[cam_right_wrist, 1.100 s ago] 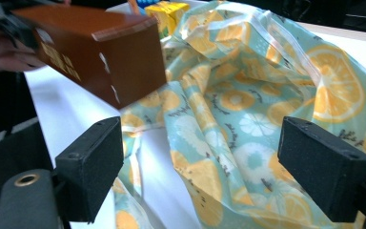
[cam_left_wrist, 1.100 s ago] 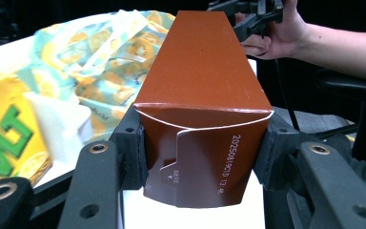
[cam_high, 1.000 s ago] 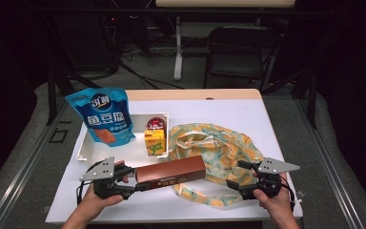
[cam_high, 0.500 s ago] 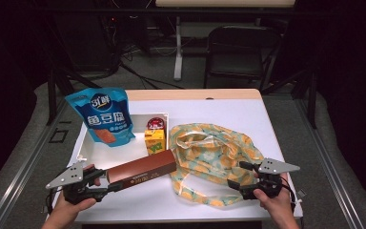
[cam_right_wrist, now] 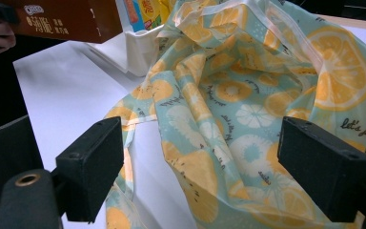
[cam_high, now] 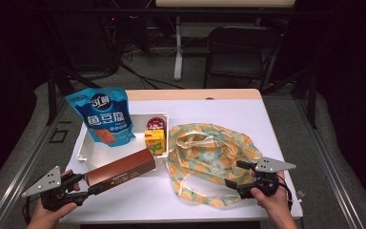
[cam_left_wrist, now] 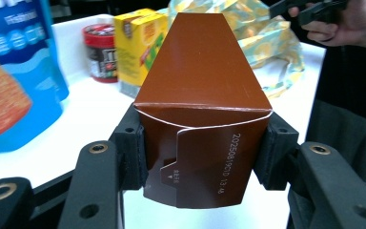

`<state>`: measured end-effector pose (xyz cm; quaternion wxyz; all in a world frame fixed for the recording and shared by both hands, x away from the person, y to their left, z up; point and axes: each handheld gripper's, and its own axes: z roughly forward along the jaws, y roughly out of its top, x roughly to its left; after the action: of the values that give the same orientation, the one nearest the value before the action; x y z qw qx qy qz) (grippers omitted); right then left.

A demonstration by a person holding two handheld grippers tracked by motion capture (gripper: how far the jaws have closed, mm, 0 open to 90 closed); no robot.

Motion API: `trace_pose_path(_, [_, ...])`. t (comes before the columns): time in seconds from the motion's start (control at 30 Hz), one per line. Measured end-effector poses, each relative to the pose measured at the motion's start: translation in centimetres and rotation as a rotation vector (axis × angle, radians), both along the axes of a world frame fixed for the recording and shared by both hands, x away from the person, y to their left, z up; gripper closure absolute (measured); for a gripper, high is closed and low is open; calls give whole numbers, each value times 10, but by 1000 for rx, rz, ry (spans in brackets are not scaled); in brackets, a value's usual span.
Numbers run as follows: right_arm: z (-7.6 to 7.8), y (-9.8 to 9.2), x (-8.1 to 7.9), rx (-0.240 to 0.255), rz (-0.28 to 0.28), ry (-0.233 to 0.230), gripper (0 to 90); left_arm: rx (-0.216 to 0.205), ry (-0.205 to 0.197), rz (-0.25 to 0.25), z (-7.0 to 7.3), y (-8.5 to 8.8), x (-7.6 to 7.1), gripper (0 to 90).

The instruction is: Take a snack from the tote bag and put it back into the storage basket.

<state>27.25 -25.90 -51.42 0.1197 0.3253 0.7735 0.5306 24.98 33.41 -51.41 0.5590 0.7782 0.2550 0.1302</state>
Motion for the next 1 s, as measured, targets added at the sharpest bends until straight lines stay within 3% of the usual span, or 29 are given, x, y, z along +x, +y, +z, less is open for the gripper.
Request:
trace_pose_path(0.13, [0, 1, 0, 3, 0, -3, 160, 7, 18, 29, -6, 9, 5, 480])
trace_pose_path(0.4, [-1, 0, 0, -6, 3, 2, 160, 57, 51, 150, -24, 11, 21, 479])
trace_pose_path(0.5, [-1, 1, -1, -6, 8, 0, 160, 68, 52, 167, -26, 7, 26, 479])
trace_pose_path(0.6, [-1, 2, -1, -3, 3, 1, 160, 85, 68, 147, -30, 2, 31, 477])
trace_pose_path(0.8, [-2, 2, -1, -6, 7, 2, 160, 59, 73, 179, -35, -2, 36, 451])
trace_pose_path(0.87, [-2, 3, -1, -6, 11, 2, 160, 73, 83, 197, -34, -2, 36, 433])
trace_pose_path(0.93, [-2, 4, -1, -12, 15, 3, 160, 66, 65, 230, -34, -4, 34, 405])
trace_pose_path(1.0, [-2, 5, -1, -15, 16, 2, 160, 64, 66, 224, -32, -4, 32, 363])
